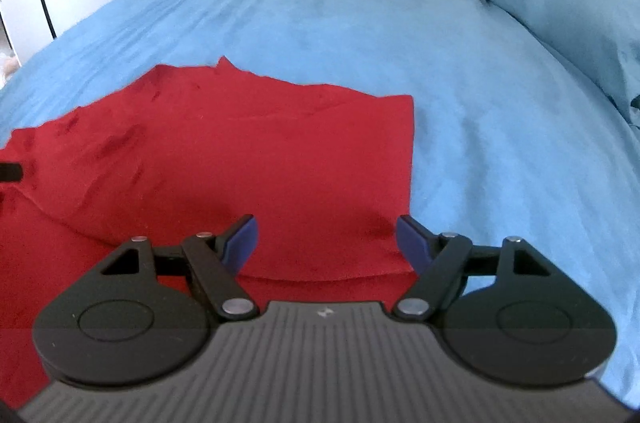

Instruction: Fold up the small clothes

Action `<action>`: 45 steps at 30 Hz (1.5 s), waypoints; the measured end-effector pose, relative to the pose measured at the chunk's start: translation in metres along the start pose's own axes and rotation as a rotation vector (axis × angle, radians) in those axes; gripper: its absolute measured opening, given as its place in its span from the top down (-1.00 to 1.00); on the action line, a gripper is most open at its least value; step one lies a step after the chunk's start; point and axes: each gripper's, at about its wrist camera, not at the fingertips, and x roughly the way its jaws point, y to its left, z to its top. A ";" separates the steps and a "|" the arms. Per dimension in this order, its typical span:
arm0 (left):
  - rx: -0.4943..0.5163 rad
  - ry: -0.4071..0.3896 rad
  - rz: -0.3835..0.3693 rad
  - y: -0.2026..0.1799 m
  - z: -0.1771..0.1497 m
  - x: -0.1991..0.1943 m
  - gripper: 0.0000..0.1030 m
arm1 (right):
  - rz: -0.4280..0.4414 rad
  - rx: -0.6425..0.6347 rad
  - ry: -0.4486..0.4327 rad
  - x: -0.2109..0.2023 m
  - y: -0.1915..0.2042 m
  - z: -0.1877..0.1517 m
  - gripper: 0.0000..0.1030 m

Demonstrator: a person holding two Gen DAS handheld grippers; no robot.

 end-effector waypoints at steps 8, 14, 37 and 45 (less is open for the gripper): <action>-0.062 -0.016 0.029 0.009 -0.005 -0.032 -0.38 | -0.030 0.098 0.008 -0.015 -0.018 -0.003 -0.79; -0.167 -0.122 0.064 0.043 -0.003 -0.109 -0.81 | 0.008 0.049 -0.014 -0.066 0.007 0.021 -0.85; -0.619 -0.051 0.322 0.365 -0.055 -0.091 -0.45 | 0.227 -0.087 0.136 -0.046 0.239 0.048 -1.00; -0.623 -0.083 0.318 0.394 -0.049 -0.069 0.04 | 0.228 -0.079 0.157 -0.034 0.261 0.027 -1.00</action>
